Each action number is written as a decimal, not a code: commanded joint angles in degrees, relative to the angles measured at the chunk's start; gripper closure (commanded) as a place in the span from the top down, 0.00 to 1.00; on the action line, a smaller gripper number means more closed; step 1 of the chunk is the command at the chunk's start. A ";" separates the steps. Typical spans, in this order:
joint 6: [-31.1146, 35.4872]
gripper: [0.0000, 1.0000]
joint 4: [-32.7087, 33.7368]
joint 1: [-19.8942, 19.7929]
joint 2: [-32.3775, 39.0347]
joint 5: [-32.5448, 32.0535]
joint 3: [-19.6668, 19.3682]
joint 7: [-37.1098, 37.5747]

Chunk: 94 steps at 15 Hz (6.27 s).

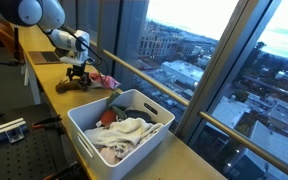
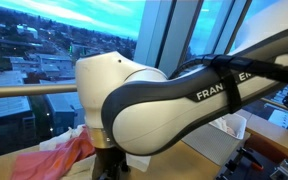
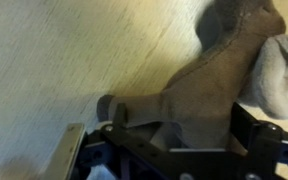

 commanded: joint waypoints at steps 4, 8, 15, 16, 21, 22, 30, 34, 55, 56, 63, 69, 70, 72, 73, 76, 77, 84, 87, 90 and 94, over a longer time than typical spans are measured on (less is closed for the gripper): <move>5.89 0.62 -7.43 -1.25 -2.74 -0.44 -0.16 0.23; 8.76 0.32 -13.76 -2.26 -6.68 -0.47 -0.25 0.35; 14.25 0.06 -32.64 -6.62 -20.28 -1.35 -1.27 0.64; 14.70 0.05 -35.65 -7.50 -22.95 -1.62 -1.59 0.68; 16.28 0.06 -47.34 -10.66 -36.78 -6.13 -4.54 4.27; 15.80 0.06 -48.94 -11.20 -39.68 -7.79 -5.17 5.48; 9.99 0.06 -58.92 -21.52 -62.71 -16.49 -6.14 6.61; 6.37 0.06 -60.97 -28.53 -72.17 -17.33 -7.06 1.17; 7.05 1.00 -46.13 -26.34 -58.44 -16.57 4.96 6.80; 6.73 1.00 -43.45 -24.99 -55.34 -16.89 5.81 7.45; 5.90 1.00 -20.93 -14.24 -33.72 -16.04 5.49 4.70; 6.23 1.00 -3.37 -7.69 -16.64 -11.63 3.69 -0.16; 5.60 1.00 -0.53 -6.58 -13.91 -10.96 3.34 -1.06; 4.67 1.00 4.79 -4.51 -8.92 -9.91 2.65 -2.90; 3.68 1.00 7.83 -4.89 -6.28 -10.91 4.34 -3.29; 2.06 1.00 15.84 -2.27 0.75 -11.47 3.74 -5.45; 1.46 1.00 18.47 -1.59 3.01 -11.60 3.67 -6.40; -3.43 1.00 34.84 -0.36 16.96 -12.52 2.68 -14.41; -3.49 1.00 38.69 -1.28 19.88 -12.29 2.01 -16.78; -1.97 1.00 40.15 -0.79 21.53 -5.98 -1.88 -18.72; -2.58 1.00 42.84 -1.17 25.03 -0.98 -1.83 -19.50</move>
